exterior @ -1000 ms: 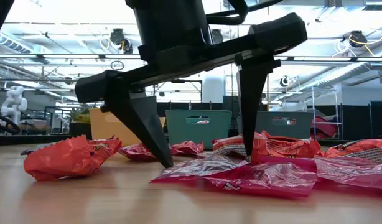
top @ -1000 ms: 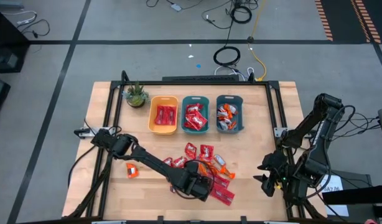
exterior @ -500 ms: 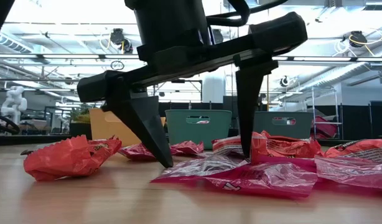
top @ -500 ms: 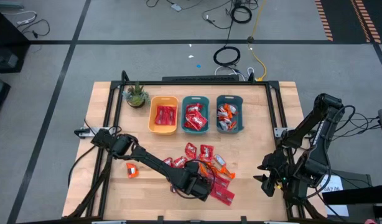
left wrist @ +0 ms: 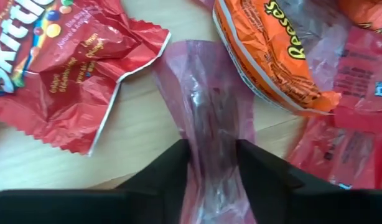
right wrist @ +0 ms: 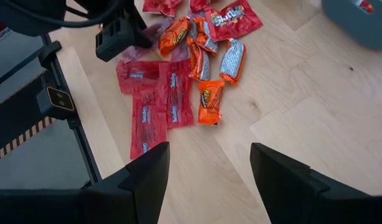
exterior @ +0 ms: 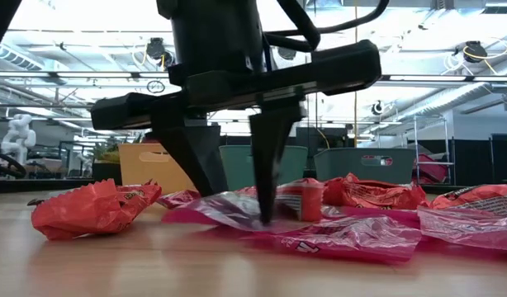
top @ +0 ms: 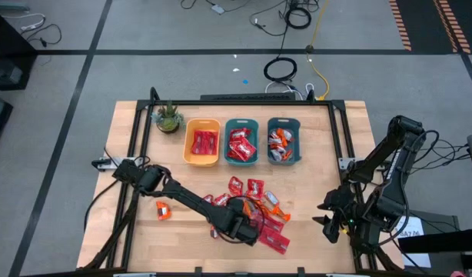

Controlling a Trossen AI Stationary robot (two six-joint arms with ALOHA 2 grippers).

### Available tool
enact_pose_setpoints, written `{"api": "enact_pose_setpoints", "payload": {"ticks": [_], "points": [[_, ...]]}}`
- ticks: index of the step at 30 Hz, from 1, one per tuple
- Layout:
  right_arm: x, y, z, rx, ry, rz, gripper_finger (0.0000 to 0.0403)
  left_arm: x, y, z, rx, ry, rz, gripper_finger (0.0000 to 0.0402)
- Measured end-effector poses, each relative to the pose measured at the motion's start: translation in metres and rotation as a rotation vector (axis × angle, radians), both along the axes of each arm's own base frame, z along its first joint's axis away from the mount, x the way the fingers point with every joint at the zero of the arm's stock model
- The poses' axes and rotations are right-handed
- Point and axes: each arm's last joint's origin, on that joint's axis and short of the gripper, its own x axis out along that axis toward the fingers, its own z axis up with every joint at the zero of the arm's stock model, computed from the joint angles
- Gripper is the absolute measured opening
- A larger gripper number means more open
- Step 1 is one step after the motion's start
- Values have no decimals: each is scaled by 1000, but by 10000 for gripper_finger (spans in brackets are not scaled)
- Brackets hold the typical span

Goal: Sort candy
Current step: Put the red candy into the top left yellow bin

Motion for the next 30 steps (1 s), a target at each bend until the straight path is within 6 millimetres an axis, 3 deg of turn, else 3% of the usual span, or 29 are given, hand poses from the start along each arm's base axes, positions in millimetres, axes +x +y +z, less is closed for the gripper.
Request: {"api": "enact_pose_setpoints", "payload": {"ticks": [9,18,23,30], "points": [[0,0,0,-2,-9,-6,215,-3,0,13,-21,-7,-43,58],[0,0,0,-3,-13,-9,215,-23,3,85,6,-120,-147,50],[1,-1,1,9,-61,-62,215,-42,26,127,106,-124,-158,50],[2,-2,2,21,-111,-116,215,-59,85,164,224,-11,-225,49]]}}
